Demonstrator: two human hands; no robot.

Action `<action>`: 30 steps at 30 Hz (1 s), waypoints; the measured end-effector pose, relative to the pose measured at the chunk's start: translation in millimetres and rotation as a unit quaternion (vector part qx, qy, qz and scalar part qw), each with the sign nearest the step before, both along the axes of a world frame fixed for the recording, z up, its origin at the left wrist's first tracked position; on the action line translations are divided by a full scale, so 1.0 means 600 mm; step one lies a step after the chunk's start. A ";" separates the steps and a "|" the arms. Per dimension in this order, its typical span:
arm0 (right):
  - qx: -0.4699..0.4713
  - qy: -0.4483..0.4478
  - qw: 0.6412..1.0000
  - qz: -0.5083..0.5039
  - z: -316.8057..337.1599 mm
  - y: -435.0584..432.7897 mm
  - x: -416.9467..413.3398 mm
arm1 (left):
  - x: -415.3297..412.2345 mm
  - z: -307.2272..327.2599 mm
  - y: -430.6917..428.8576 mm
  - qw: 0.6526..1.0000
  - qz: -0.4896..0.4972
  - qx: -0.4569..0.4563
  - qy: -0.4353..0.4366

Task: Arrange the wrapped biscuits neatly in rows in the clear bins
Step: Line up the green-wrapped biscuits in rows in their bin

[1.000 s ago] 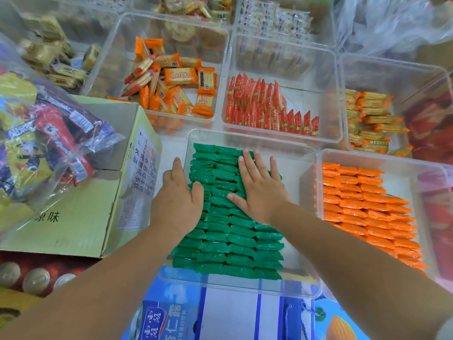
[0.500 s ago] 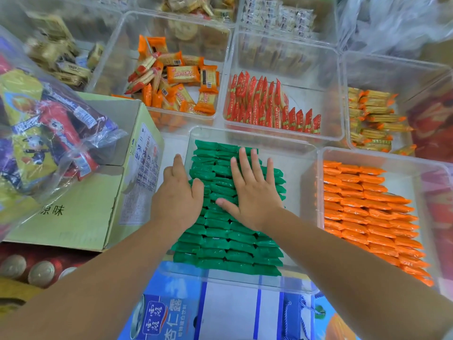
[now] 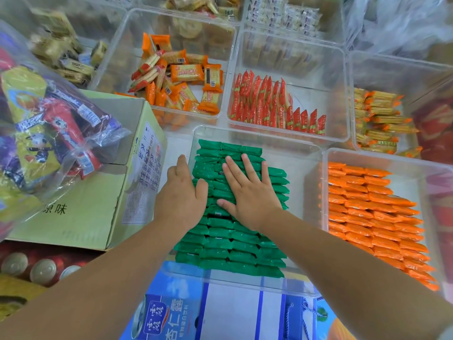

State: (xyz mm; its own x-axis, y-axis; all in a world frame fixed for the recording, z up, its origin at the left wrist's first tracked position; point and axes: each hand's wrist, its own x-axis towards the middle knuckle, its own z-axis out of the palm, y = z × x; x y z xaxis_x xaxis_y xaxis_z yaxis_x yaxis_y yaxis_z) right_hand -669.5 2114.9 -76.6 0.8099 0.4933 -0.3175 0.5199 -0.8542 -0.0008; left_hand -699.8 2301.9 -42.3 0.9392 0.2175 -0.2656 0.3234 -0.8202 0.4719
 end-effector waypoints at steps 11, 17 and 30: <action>0.033 -0.012 0.996 0.084 0.024 -0.019 -0.010 | 0.000 0.002 0.001 1.000 0.003 0.006 0.009; 0.016 0.025 0.993 0.117 0.016 -0.021 -0.021 | 0.000 0.005 0.000 1.000 0.001 -0.001 0.004; 0.054 -0.010 0.982 0.183 0.044 0.011 0.106 | 0.001 0.009 0.002 1.000 -0.003 0.001 0.013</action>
State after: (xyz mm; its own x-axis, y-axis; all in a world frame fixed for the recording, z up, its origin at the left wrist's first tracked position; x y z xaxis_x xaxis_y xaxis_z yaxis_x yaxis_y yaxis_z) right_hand -606.1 2121.8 -50.2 0.5779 0.7821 -0.2333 0.7927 -0.6059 -0.0676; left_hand -699.2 2303.0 -36.6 0.9333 0.2122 -0.2896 0.3303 -0.8235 0.4613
